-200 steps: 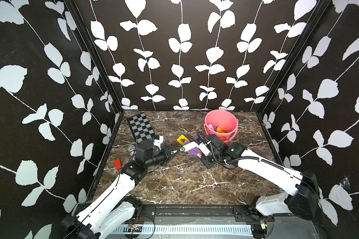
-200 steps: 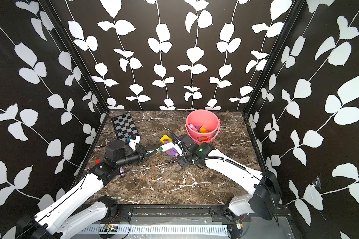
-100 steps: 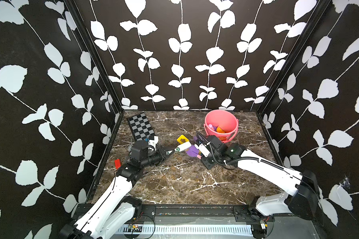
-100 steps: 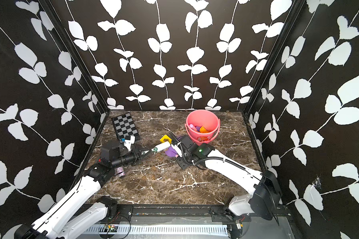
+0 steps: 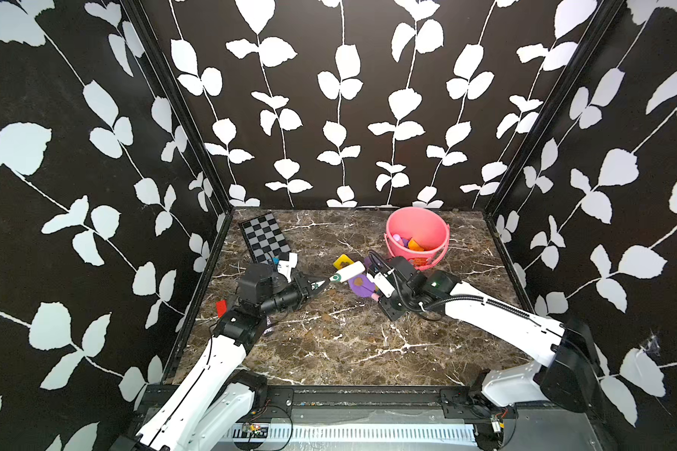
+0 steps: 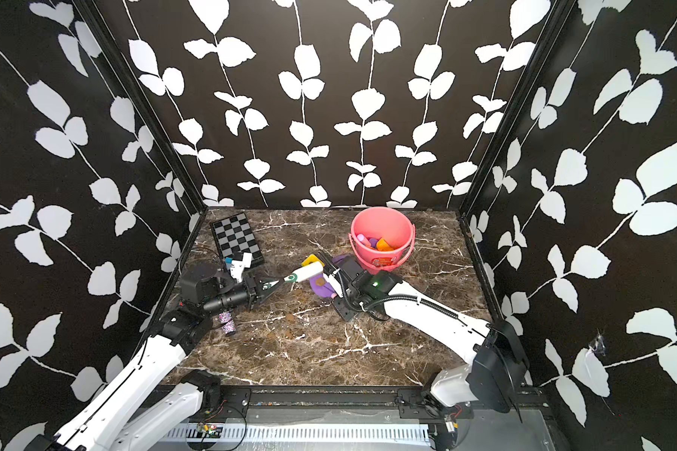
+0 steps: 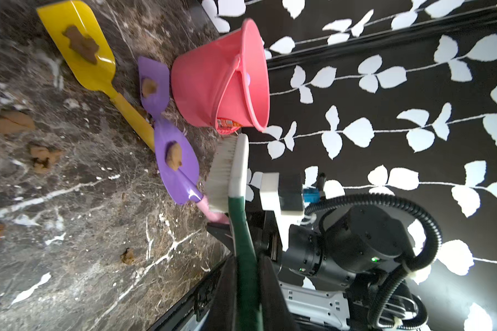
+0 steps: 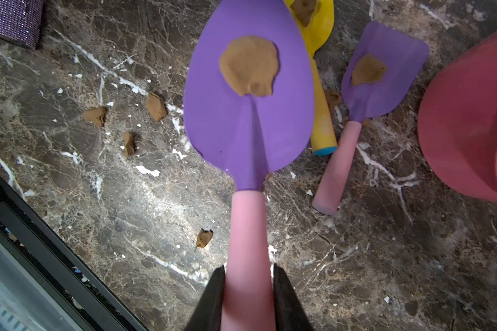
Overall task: Brush the soil off the hand trowel and place it into the bucket
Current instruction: Brush off the soil from the hand trowel.
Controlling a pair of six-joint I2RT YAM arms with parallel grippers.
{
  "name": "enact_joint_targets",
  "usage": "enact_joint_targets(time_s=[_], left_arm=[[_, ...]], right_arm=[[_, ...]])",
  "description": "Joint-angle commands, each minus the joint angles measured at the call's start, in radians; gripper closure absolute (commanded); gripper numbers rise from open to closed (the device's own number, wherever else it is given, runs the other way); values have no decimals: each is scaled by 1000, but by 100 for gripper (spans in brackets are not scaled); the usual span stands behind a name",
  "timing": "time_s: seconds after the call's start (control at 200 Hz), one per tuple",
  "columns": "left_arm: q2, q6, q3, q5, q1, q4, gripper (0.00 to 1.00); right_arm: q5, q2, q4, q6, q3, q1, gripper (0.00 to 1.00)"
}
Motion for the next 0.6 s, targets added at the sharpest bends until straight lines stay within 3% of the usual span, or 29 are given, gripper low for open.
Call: enact_joint_targets(time_s=[0.0, 0.27, 0.595], left_arm=[[43, -24, -34, 13, -62, 113, 100], [92, 13, -93, -56, -58, 62, 100], [-11, 20, -105, 37, 212, -24, 100]], right_arm=[[-18, 21, 49, 7, 45, 16, 100], [-8, 0, 55, 15, 44, 20, 100], [27, -52, 25, 12, -5, 20, 100]])
